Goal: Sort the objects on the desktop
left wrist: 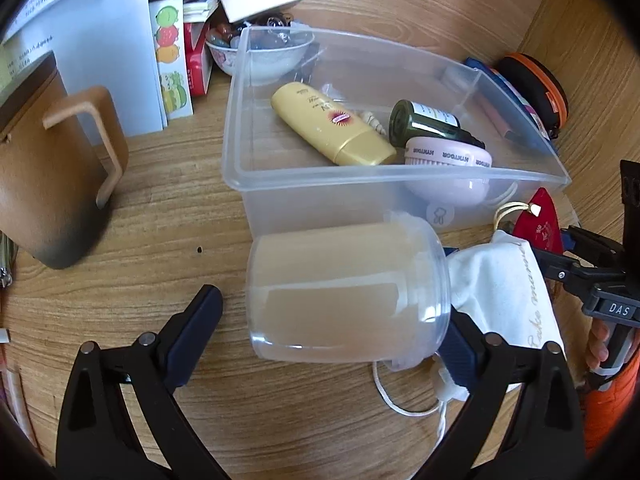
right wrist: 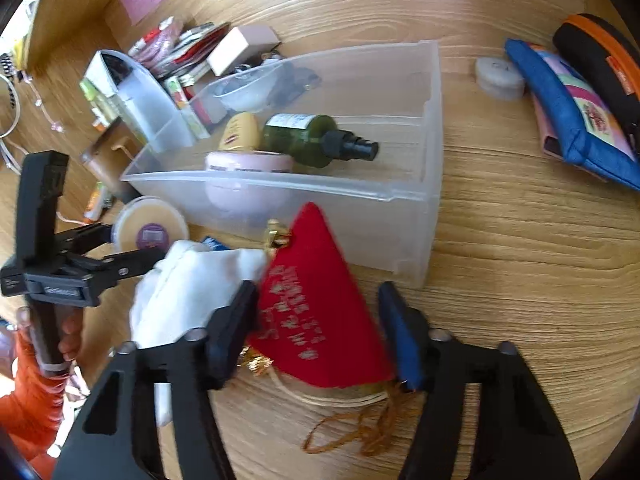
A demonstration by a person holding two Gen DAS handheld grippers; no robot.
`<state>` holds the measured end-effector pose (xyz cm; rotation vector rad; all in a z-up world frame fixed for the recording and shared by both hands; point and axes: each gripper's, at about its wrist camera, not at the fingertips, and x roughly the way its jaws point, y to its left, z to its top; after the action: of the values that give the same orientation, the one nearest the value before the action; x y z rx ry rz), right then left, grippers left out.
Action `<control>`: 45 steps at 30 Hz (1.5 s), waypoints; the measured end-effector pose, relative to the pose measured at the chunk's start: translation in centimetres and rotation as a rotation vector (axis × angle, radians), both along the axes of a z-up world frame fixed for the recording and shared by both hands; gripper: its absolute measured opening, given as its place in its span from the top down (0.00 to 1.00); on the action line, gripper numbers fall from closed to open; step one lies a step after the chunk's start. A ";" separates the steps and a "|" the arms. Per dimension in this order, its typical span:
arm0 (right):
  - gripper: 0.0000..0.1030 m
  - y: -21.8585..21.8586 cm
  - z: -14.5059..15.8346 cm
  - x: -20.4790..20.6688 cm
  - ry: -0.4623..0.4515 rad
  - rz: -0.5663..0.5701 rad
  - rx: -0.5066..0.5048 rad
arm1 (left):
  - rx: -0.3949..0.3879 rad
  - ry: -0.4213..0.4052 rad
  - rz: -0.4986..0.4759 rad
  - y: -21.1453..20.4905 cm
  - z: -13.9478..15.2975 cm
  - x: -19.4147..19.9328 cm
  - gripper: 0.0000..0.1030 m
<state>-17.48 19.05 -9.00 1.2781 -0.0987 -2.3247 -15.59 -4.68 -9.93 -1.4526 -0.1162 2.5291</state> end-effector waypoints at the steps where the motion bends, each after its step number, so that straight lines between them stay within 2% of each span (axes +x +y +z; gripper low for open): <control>1: 0.53 -0.1 0.2 0.1 0.012 0.001 0.012 | 0.003 0.003 -0.001 0.0 0.0 0.0 0.11; 3: 0.58 -0.4 0.5 0.4 0.026 0.020 0.020 | 0.026 -0.006 -0.008 -0.1 0.0 -0.1 0.23; 7: 0.65 -0.6 1.0 0.9 0.054 0.023 0.036 | 0.022 0.004 -0.026 0.7 0.4 0.0 0.34; 9: 0.69 -0.5 1.3 1.1 0.061 0.020 0.035 | 0.002 0.020 -0.023 0.9 0.6 0.2 0.35; 10: 0.76 -0.4 1.5 1.2 0.067 0.018 0.033 | 0.004 0.024 -0.023 0.9 0.7 0.3 0.35; 15: 0.80 1.0 2.8 2.0 0.096 -0.008 0.011 | 0.011 0.065 -0.003 0.3 1.7 0.7 0.36; 22: 0.82 2.2 3.6 2.7 0.111 -0.039 0.002 | -0.021 0.092 0.005 0.2 2.5 1.3 0.36; 26: 0.83 2.6 4.1 2.9 0.109 -0.049 -0.028 | -0.009 0.103 0.018 -0.4 2.9 1.7 0.36; 32: 0.83 3.2 6.5 4.1 0.179 -0.065 -0.042 | -0.010 0.139 0.037 -1.3 4.2 2.6 0.36; 45: 0.83 4.1 10.1 5.4 0.253 -0.082 -0.056 | -0.023 0.227 0.047 -1.4 7.9 4.2 0.36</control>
<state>-12.12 23.16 1.08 0.9606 -0.1330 -2.5136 -11.41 -6.03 -2.00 -1.1722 -0.0842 2.7205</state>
